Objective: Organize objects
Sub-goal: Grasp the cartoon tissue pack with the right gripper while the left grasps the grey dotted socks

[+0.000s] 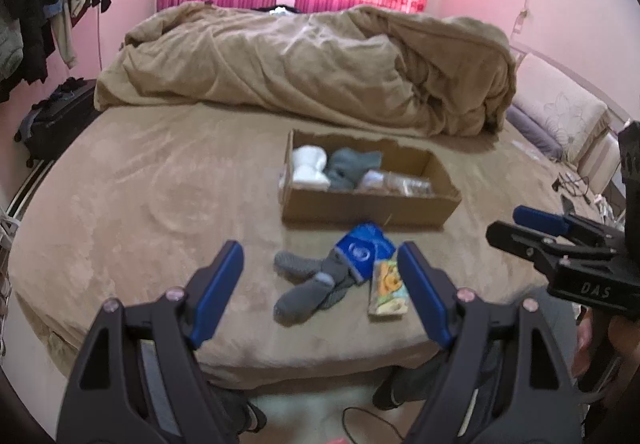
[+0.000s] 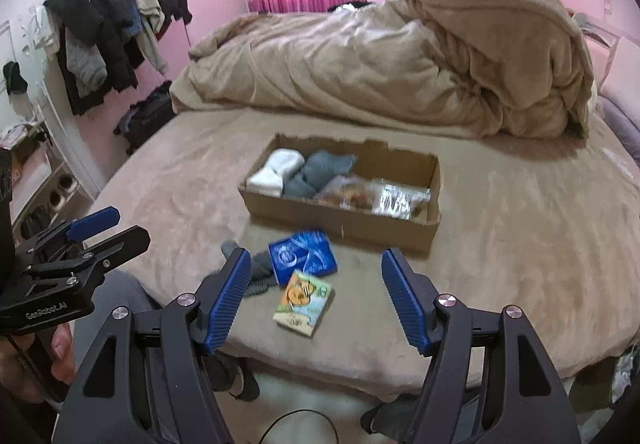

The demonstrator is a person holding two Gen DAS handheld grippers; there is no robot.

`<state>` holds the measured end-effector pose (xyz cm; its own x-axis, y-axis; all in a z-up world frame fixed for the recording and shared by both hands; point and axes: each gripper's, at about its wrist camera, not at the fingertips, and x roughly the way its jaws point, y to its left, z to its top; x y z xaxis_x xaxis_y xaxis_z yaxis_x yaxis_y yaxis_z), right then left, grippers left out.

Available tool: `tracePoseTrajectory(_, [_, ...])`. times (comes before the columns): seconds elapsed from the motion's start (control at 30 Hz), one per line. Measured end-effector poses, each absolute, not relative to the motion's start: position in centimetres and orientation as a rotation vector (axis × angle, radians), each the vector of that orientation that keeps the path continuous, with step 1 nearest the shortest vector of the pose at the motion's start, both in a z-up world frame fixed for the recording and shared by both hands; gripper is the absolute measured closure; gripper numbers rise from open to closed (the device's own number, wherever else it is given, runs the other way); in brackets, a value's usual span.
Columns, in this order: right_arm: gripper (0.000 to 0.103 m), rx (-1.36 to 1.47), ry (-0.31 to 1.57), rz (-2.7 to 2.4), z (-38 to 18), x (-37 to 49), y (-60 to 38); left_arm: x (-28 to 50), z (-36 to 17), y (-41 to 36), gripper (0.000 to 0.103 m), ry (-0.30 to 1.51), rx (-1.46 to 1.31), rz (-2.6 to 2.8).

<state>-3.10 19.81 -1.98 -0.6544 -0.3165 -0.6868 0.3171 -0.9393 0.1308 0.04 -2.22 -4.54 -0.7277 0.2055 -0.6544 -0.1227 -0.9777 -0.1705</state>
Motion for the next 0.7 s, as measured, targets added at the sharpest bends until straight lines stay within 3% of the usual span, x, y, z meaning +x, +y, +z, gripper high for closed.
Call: tracePoseTrajectory(0.7, [0.032,1.335,-0.034,-2.444,-13.5,-7.2,16.8,-6.8,-16.8,-2.2,0.022,-0.142,-1.276,2.572])
